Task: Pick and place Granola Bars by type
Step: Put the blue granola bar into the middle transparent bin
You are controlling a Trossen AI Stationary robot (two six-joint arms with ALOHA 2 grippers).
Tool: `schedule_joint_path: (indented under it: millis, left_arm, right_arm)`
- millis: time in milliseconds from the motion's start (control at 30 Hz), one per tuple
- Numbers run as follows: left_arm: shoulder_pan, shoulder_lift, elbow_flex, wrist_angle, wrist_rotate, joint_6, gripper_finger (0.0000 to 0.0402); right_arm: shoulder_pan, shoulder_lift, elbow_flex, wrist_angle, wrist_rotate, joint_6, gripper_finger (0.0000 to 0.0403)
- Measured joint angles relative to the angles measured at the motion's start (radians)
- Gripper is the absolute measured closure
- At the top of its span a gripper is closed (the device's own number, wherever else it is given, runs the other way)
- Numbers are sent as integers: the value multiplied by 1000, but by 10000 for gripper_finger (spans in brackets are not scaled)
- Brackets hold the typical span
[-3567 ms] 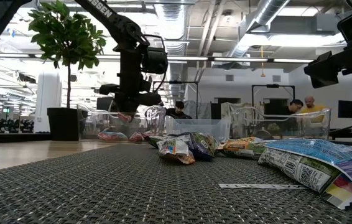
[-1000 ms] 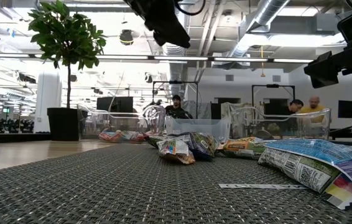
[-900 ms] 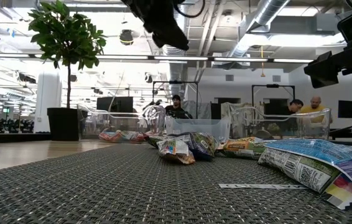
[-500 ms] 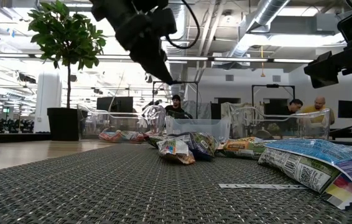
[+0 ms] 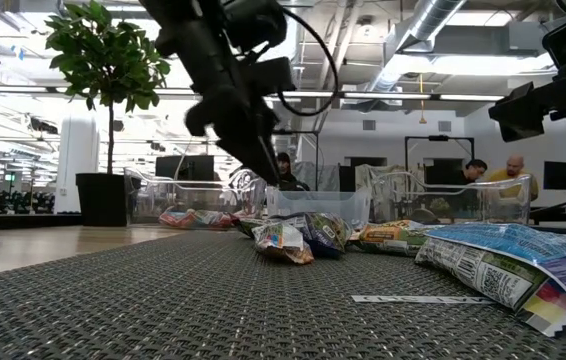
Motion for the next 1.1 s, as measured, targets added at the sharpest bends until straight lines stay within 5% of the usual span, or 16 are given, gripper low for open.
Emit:
schedule_joint_path:
  millis: [1100]
  left_arm:
    - [-3, 181, 60, 78, -28, 96, 274]
  right_arm:
    - [0, 8, 0, 2, 0, 0, 182]
